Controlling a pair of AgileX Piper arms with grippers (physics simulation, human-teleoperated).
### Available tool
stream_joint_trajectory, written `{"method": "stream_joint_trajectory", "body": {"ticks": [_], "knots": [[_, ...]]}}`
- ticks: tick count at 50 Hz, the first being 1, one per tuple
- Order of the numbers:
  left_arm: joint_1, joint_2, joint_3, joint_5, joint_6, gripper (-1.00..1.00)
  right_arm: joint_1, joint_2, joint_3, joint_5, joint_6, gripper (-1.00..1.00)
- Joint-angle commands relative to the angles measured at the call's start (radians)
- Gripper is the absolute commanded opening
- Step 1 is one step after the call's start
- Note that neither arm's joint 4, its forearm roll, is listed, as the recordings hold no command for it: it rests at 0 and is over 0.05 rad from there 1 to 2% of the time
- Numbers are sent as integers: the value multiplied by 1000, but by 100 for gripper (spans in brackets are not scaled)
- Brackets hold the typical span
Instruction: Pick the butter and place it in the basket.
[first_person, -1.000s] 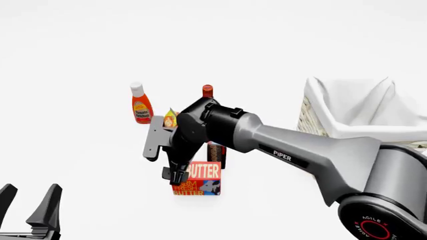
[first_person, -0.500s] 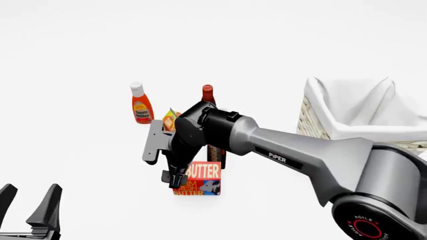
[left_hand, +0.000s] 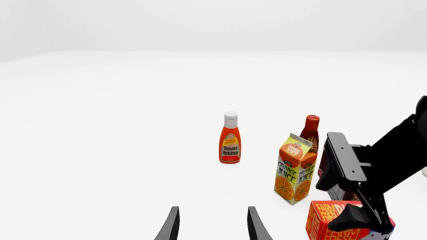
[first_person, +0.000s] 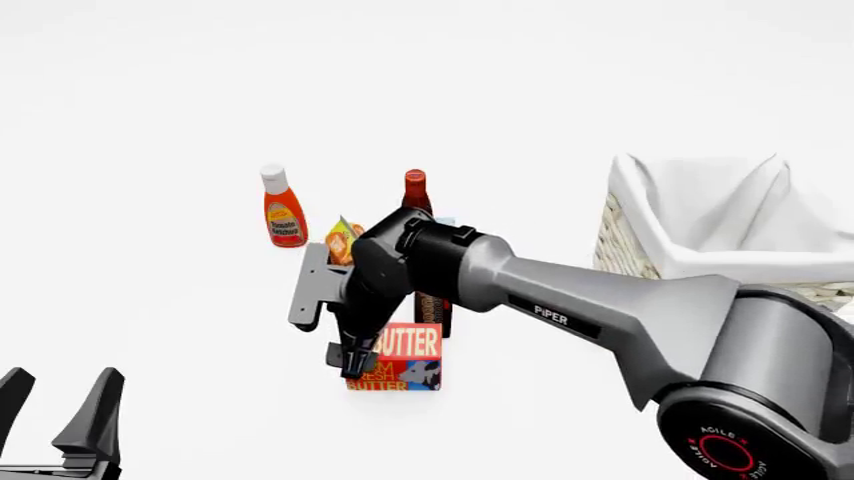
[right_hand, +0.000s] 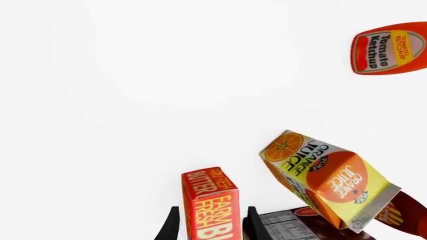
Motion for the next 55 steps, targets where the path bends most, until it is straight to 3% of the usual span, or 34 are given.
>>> {"method": "stream_joint_trajectory", "body": {"ticks": [1,55], "knots": [[0,0,0,0,0,100,-2,4,1,-2,2,100],[0,0,0,0,0,100,-18,50,-1,-10,18,100]]}}
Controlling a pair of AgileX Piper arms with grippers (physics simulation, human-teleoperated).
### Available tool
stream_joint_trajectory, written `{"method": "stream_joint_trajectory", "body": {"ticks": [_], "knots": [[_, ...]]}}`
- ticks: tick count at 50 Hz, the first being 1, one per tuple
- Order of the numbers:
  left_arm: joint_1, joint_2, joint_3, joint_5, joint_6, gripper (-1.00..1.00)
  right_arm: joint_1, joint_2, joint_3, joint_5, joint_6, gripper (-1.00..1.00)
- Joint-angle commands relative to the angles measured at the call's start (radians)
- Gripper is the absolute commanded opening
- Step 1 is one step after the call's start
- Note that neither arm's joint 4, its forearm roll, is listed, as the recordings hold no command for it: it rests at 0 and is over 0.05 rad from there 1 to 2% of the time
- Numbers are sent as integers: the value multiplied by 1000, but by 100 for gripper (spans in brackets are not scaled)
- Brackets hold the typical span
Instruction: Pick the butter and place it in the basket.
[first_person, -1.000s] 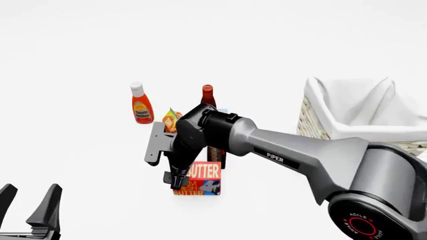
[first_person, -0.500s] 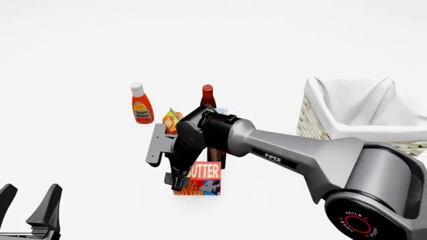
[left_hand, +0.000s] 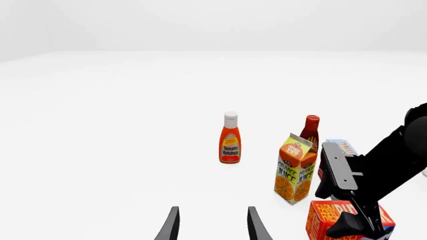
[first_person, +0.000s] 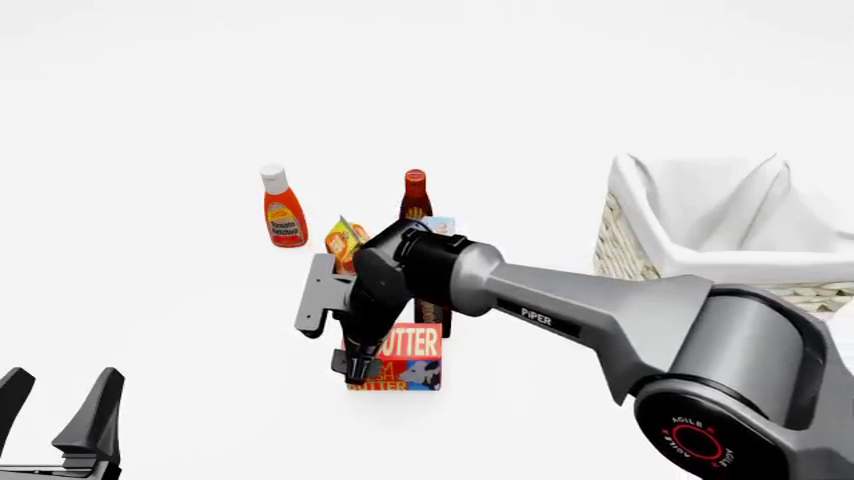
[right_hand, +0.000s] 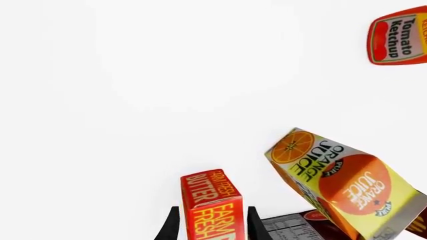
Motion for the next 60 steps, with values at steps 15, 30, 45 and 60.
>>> {"method": "stream_joint_trajectory", "body": {"ticks": [15,30,45,60], "knots": [[0,0,0,0,0,100,-9,31,-4,0,13,100],[0,0,0,0,0,100,-9,67,-7,-3,30,100],[0,0,0,0,0,100,2,64,0,-5,36,-100],[0,0,0,0,0,100,38,26,28,-8,33,-100]]}}
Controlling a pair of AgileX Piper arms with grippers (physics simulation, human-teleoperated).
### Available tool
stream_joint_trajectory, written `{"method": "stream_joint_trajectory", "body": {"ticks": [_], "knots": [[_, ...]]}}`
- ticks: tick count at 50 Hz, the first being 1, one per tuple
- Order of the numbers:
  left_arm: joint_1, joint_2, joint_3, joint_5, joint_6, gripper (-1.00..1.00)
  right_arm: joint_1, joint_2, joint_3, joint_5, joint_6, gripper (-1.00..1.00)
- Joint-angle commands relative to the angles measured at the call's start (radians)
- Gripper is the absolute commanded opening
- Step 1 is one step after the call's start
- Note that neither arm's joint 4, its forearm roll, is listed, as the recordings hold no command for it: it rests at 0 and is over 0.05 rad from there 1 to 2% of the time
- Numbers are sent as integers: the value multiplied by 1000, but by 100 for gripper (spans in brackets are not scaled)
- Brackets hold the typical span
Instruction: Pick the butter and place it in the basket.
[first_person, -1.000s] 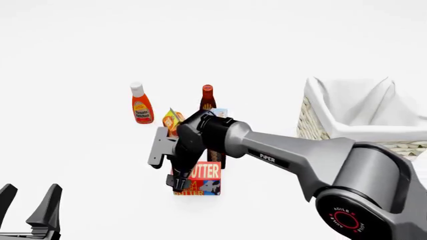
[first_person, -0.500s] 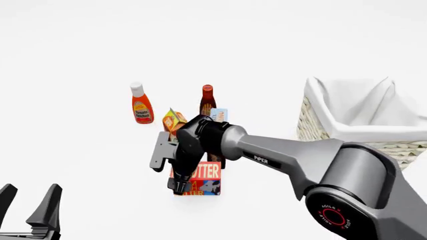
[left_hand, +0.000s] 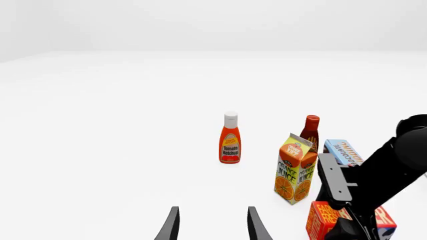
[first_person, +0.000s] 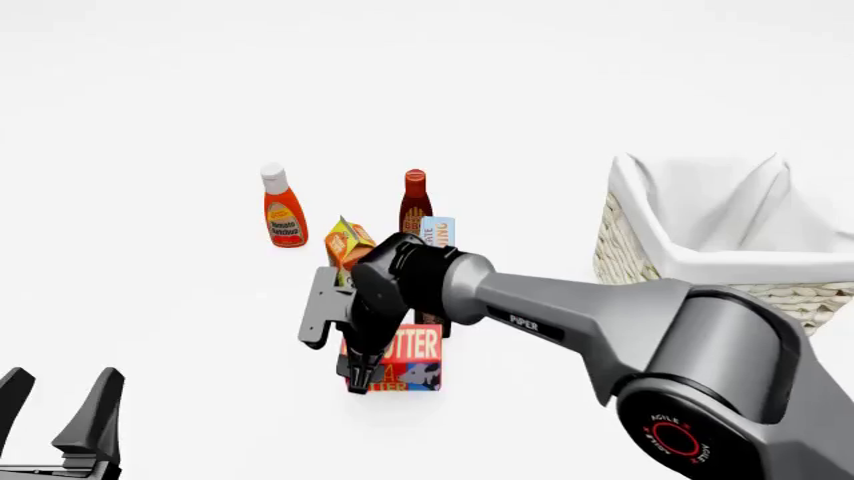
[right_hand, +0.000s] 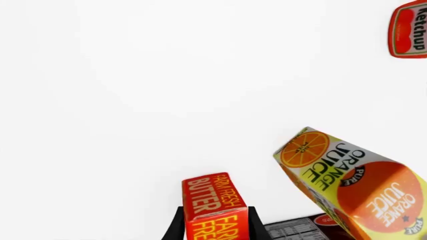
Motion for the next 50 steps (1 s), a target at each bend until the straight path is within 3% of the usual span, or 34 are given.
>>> {"method": "stream_joint_trajectory", "body": {"ticks": [1,34,50], "knots": [[0,0,0,0,0,100,38,-13,17,5,13,-100],[0,0,0,0,0,100,33,-161,85,12,-30,-100],[0,0,0,0,0,100,14,-231,102,17,-22,-100]]}}
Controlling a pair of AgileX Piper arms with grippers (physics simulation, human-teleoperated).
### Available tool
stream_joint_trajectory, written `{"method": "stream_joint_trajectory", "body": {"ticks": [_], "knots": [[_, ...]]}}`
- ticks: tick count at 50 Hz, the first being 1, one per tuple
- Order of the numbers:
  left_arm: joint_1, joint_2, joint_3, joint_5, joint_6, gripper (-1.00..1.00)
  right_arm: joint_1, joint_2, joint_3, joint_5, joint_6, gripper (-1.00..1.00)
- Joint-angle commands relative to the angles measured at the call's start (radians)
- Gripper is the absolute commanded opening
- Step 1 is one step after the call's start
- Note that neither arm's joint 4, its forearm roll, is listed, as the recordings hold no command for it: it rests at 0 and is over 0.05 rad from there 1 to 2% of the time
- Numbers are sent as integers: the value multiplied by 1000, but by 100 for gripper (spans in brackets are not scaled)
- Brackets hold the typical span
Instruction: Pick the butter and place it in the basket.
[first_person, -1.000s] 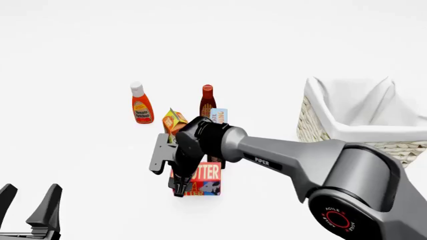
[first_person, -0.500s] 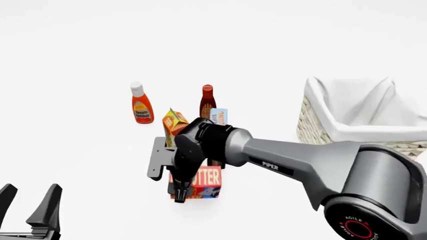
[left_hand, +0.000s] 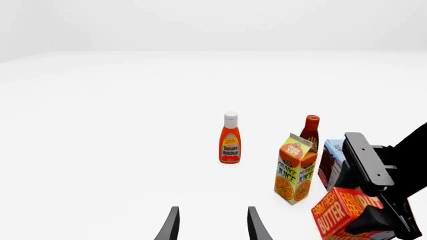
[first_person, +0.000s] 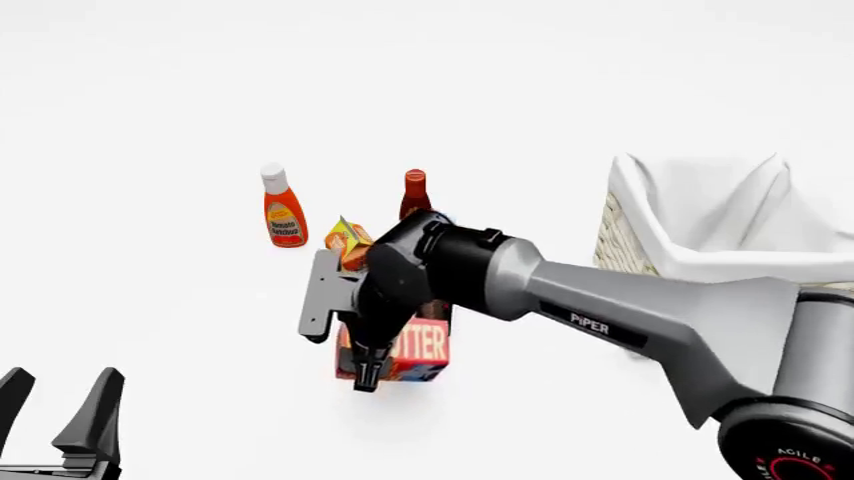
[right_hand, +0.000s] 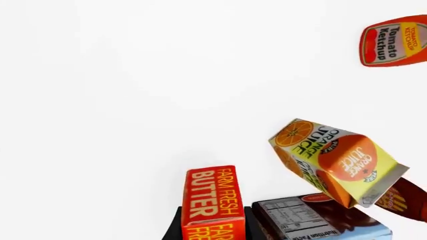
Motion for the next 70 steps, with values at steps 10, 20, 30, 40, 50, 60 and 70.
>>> {"method": "stream_joint_trajectory", "body": {"ticks": [10,20,30,40,50,60,70], "knots": [[0,0,0,0,0,100,-16,-85,27,-12,20,-100],[0,0,0,0,0,100,-56,-133,51,-19,30,-100],[0,0,0,0,0,100,-76,-182,66,-21,45,-100],[0,0,0,0,0,100,-97,-234,69,-12,81,-100],[0,0,0,0,0,100,-109,-261,72,-9,103,-100],[0,0,0,0,0,100,-120,-300,66,-10,142,-100],[0,0,0,0,0,100,-135,-347,49,-8,187,-100]]}}
